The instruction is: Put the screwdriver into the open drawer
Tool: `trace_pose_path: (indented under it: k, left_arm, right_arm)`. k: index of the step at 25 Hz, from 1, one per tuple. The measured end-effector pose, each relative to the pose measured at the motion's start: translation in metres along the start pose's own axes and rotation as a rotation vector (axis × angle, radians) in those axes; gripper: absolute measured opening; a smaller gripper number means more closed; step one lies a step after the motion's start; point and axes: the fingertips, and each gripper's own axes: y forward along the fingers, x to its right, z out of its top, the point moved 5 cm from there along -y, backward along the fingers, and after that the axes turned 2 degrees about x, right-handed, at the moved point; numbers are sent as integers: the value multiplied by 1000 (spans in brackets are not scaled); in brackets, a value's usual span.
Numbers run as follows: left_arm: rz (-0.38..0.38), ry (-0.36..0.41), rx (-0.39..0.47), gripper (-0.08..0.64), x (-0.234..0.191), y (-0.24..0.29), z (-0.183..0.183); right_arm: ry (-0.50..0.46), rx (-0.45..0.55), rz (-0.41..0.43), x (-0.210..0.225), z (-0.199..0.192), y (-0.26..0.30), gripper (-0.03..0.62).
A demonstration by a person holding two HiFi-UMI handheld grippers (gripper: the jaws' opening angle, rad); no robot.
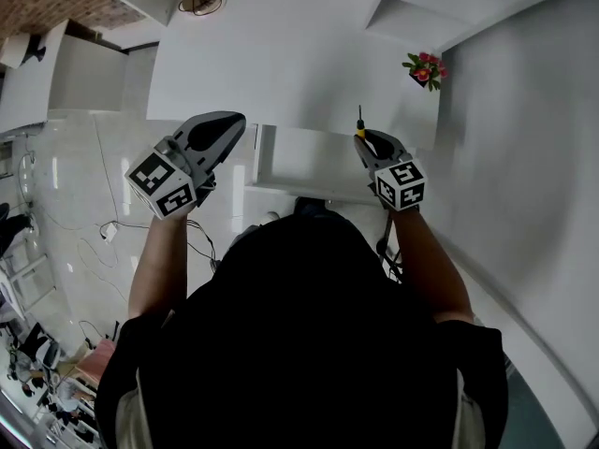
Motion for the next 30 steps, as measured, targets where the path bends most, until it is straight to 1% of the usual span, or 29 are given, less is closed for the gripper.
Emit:
trace_pose_path:
  k: [4,7,11,17,21,26,30]
  left_arm:
    - [19,-18,-10,15,-2,0,-6]
    - [17,-12,-10,15,-6,-3,-12]
    - [16,-25,-14,15,-10,-4,-21]
    - [46,-54,-24,15,-18,-4,-25]
    - [58,-66,-26,15,-27,-3,-25]
    - [62,-84,-36,15,-35,-4,-30]
    - [65,-92,-46,15,-43,-3,-33]
  right_arm:
    - [-10,-52,20,1,-23,10,83]
    - [0,-88,30,1,-37,19,83]
    - [-18,-134,50,-1,-53,29,83]
    - [-61,-184,76,-2,-73,45,81]
    - [-70,-232,89,-5,-85,55,83]
    - [-119,-275,110,-13,-99,64,83]
    - [-134,-320,137,-18,-104,70,83]
